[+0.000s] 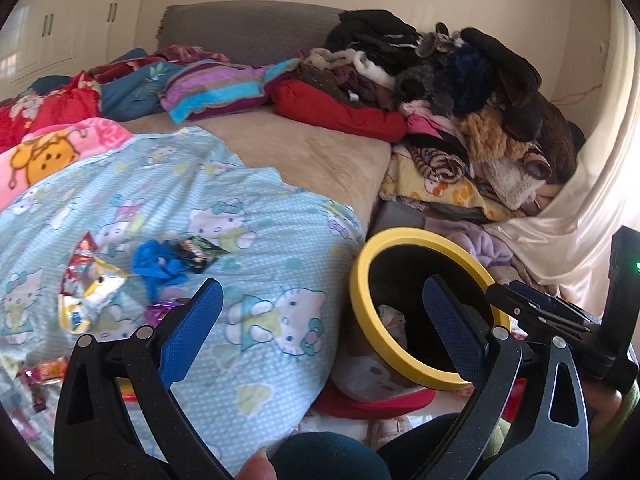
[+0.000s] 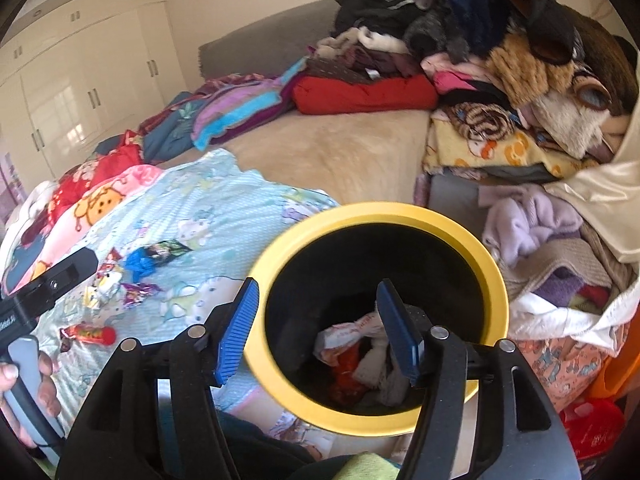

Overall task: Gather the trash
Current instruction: 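Move both open tools back over the candy wrappers on the sheet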

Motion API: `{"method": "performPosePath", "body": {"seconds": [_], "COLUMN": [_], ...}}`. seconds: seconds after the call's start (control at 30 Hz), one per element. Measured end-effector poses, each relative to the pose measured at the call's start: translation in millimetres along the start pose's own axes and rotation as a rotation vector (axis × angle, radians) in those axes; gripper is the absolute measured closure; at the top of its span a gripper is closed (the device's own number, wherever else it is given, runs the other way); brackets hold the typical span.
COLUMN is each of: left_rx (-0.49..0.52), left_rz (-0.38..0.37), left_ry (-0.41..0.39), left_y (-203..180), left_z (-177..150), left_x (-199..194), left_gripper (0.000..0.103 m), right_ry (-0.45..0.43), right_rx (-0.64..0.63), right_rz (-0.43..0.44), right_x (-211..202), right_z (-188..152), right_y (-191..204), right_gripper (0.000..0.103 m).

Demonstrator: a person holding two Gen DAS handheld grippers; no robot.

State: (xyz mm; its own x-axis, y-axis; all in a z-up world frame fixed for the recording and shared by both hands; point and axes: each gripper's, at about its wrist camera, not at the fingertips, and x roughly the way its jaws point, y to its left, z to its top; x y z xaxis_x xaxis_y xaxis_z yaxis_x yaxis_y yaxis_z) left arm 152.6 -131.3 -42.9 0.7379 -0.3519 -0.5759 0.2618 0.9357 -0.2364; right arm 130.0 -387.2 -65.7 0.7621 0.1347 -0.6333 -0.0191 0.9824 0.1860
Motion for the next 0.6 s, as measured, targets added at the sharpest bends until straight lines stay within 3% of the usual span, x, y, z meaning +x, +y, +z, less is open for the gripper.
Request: {"method": "performPosePath", "body": {"seconds": [0.6], "left_rx": [-0.048], "left_rz": [0.135], "left_ry": [-0.104], "left_y": [52.3], "left_z": [-2.6], "left_x": [-53.2], "left_gripper": [0.011], "right_ry": [-0.086], "right_rx": [-0.169], "right_rz": [0.180], "right_x": [-18.8], "right_z": [1.2], "right_y": [92.3], "right_gripper": [0.034]}}
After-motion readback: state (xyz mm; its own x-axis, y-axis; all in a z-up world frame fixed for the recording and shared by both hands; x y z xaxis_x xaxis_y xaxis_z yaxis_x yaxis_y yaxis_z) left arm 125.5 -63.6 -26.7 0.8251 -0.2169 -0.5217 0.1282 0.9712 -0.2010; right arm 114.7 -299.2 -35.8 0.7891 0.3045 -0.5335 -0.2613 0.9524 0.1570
